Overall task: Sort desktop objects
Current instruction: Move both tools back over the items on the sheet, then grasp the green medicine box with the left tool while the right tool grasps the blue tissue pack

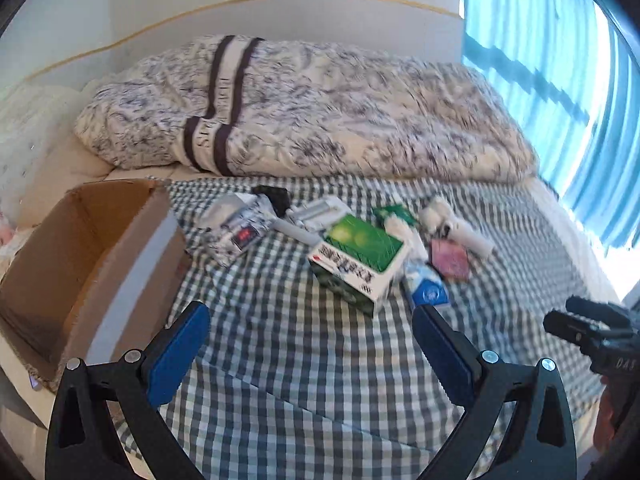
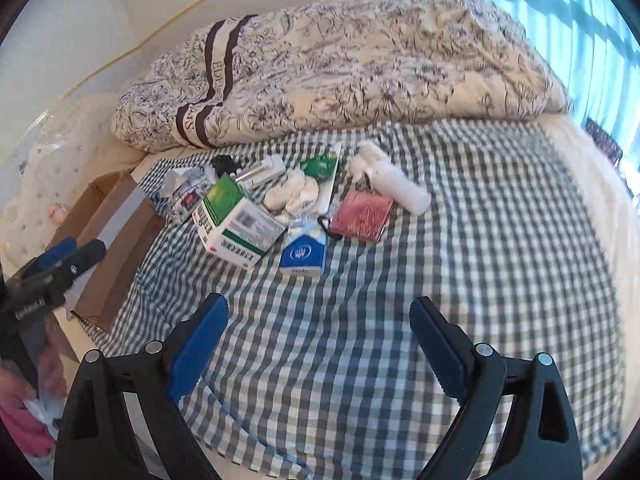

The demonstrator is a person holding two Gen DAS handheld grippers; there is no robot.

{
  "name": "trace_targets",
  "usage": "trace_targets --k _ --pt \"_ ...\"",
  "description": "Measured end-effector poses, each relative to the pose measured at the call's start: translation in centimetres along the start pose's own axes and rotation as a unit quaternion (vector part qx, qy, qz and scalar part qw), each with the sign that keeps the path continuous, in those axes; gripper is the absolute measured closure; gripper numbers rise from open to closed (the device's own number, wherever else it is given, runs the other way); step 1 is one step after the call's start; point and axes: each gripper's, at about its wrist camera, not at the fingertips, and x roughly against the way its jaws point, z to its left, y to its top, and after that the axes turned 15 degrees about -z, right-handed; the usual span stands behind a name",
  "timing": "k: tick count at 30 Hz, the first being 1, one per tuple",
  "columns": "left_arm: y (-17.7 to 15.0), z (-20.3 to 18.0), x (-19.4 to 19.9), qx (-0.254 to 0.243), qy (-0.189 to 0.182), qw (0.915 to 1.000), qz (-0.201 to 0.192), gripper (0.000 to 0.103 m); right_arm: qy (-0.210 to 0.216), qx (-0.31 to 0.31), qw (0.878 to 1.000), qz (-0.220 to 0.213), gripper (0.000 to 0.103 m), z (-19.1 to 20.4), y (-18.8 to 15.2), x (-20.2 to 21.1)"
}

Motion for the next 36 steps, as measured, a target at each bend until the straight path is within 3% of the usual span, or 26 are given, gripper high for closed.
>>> trace_targets --k 6,15,23,26,30,34,36 --pt "-1.0 -1.5 -4.5 -0.032 -0.037 0.9987 0.015 0.000 -0.008 -0.011 1.000 0.023 0.011 0.0 -1.7 -3.4" --pt "-1.6 -2.0 -12.4 -0.061 -0.115 0.9912 0.025 0.000 -0.021 0.000 0.998 0.063 0.011 0.7 -1.0 -10.1" --pt "-1.7 -2.4 -16.2 -0.106 -0.196 0.9747 0.018 0.000 -0.025 0.006 0.995 0.095 0.011 1.4 -1.5 -14.3" --pt "-1.5 -3.1 -17.2 -0.122 -0.195 0.9731 0.018 0.000 -0.029 0.002 0.995 0.096 0.011 1.4 -1.5 -15.6" --pt "-1.1 -2.3 -18.5 -0.096 -0.215 0.9717 0.022 0.000 -0.014 -0.022 0.995 0.099 0.011 0.8 -1.4 -17.0" --pt "-1.4 -1.5 -20.1 -0.055 -0.259 0.9612 0.078 0.000 -0.042 0.019 0.994 0.101 0.011 1.3 -1.5 -17.4" --pt "-2.1 -1.8 -20.8 -0.052 -0.262 0.9591 0.095 0.000 -0.050 0.024 0.993 0.102 0.011 1.5 -1.6 -18.0"
